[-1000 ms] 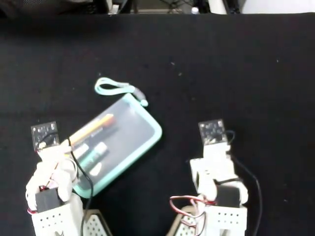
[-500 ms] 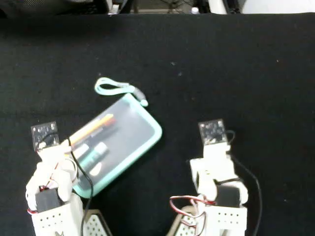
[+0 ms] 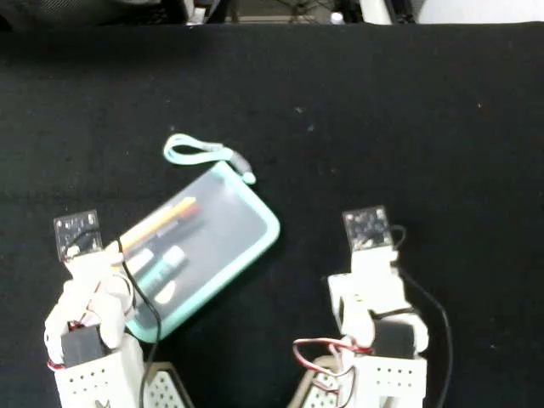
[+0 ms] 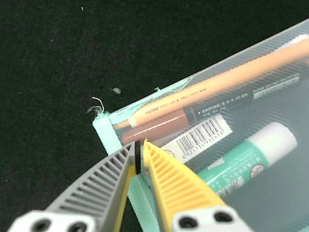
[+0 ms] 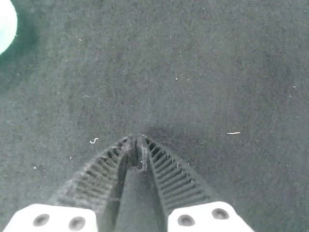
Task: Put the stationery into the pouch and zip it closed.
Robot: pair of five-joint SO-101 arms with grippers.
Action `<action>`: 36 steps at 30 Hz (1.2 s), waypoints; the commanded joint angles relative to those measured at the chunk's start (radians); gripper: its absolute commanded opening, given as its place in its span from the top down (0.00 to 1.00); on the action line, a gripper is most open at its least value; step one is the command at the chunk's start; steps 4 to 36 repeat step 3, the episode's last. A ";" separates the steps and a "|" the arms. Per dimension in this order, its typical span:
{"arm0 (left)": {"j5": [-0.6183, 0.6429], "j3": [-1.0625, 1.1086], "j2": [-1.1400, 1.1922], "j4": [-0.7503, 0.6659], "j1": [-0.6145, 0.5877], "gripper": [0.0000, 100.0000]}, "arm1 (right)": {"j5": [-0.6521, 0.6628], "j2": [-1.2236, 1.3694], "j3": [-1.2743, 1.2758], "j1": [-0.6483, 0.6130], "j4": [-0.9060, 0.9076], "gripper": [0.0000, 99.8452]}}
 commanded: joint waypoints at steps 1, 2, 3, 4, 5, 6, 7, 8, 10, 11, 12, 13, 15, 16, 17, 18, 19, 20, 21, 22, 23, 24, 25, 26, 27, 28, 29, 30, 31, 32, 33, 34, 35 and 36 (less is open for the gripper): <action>0.000 0.024 0.012 -0.005 -0.019 0.95 | -0.008 -0.035 0.001 0.000 0.003 0.99; 0.000 0.024 0.012 -0.005 -0.019 0.95 | -0.008 -0.035 0.001 0.000 0.003 0.99; 0.000 0.024 0.012 -0.005 -0.019 0.95 | -0.008 -0.035 0.001 0.000 0.003 0.99; 0.000 0.024 0.012 -0.005 -0.019 0.95 | -0.008 -0.035 0.001 0.000 0.003 0.99; 0.000 0.024 0.012 -0.005 -0.019 0.95 | -0.008 -0.035 0.001 0.000 0.003 0.99; 0.000 0.024 0.012 -0.005 -0.019 0.95 | -0.008 -0.035 0.001 0.000 0.003 0.99; 0.000 0.024 0.012 -0.005 -0.019 0.95 | -0.008 -0.035 0.001 0.000 0.003 0.99; 0.000 0.024 0.012 -0.005 -0.019 0.95 | -0.008 -0.035 0.001 0.000 0.003 0.99; 0.000 0.024 0.012 -0.005 -0.019 0.95 | -0.008 -0.035 0.001 0.000 0.003 0.99; 0.000 0.024 0.012 -0.005 -0.019 0.95 | -0.008 -0.035 0.001 0.000 0.003 0.99; 0.000 0.024 0.012 -0.005 -0.019 0.95 | -0.008 -0.035 0.001 0.000 0.003 0.99; 0.000 0.024 0.012 -0.005 -0.019 0.95 | -0.008 -0.035 0.001 0.000 0.003 0.99; 0.000 0.024 0.012 -0.005 -0.019 0.95 | -0.008 -0.035 0.001 0.000 0.003 0.99; 0.000 0.024 0.012 -0.005 -0.019 0.95 | -0.008 -0.035 0.001 0.000 0.003 0.99; 0.000 0.024 0.012 -0.005 -0.019 0.95 | -0.008 -0.035 0.001 0.000 0.003 0.99; 0.000 0.024 0.012 -0.005 -0.019 0.95 | -0.008 -0.035 0.001 0.000 0.003 0.99; 0.000 0.024 0.012 -0.005 -0.019 0.95 | -0.008 -0.035 0.001 0.000 0.003 0.99; 0.000 0.024 0.012 -0.005 -0.019 0.95 | -0.008 -0.035 0.001 0.000 0.003 0.99; 0.000 0.024 0.012 -0.005 -0.019 0.95 | -0.008 -0.035 0.001 0.000 0.003 0.99; 0.000 0.024 0.012 -0.005 -0.019 0.95 | -0.008 -0.035 0.001 0.000 0.003 0.99; 0.000 0.024 0.012 -0.005 -0.019 0.95 | -0.008 -0.035 0.001 0.000 0.003 0.99; 0.000 0.024 0.012 -0.005 -0.019 0.95 | -0.008 -0.035 0.001 0.000 0.003 0.99; 0.000 0.024 0.012 -0.005 -0.019 0.95 | -0.008 -0.035 0.001 0.000 0.003 0.99; 0.000 0.024 0.012 -0.005 -0.019 0.95 | -0.008 -0.035 0.001 0.000 0.003 0.99; 0.000 0.024 0.012 -0.005 -0.019 0.95 | -0.008 -0.035 0.001 0.000 0.003 0.99; 0.000 0.024 0.012 -0.005 -0.019 0.95 | -0.008 -0.035 0.001 0.000 0.003 0.99; 0.000 0.024 0.012 -0.005 -0.019 0.95 | -0.008 -0.035 0.001 0.000 0.003 0.99; 0.000 0.024 0.012 -0.005 -0.019 0.95 | -0.008 -0.035 0.001 0.000 0.003 0.99; 0.000 0.024 0.012 -0.005 -0.019 0.95 | -0.008 -0.035 0.001 0.000 0.003 0.99; 0.000 0.024 0.012 -0.005 -0.019 0.95 | -0.008 -0.035 0.001 0.000 0.003 0.99; 0.000 0.024 0.012 -0.005 -0.019 0.95 | -0.008 -0.035 0.001 0.000 0.003 0.99; 0.000 0.024 0.012 -0.005 -0.019 0.95 | -0.008 -0.035 0.001 0.000 0.003 0.99; 0.000 0.024 0.012 -0.005 -0.019 0.95 | -0.008 -0.035 0.001 0.000 0.003 0.99; 0.000 0.024 0.012 -0.005 -0.019 0.95 | -0.008 -0.035 0.001 0.000 0.003 0.99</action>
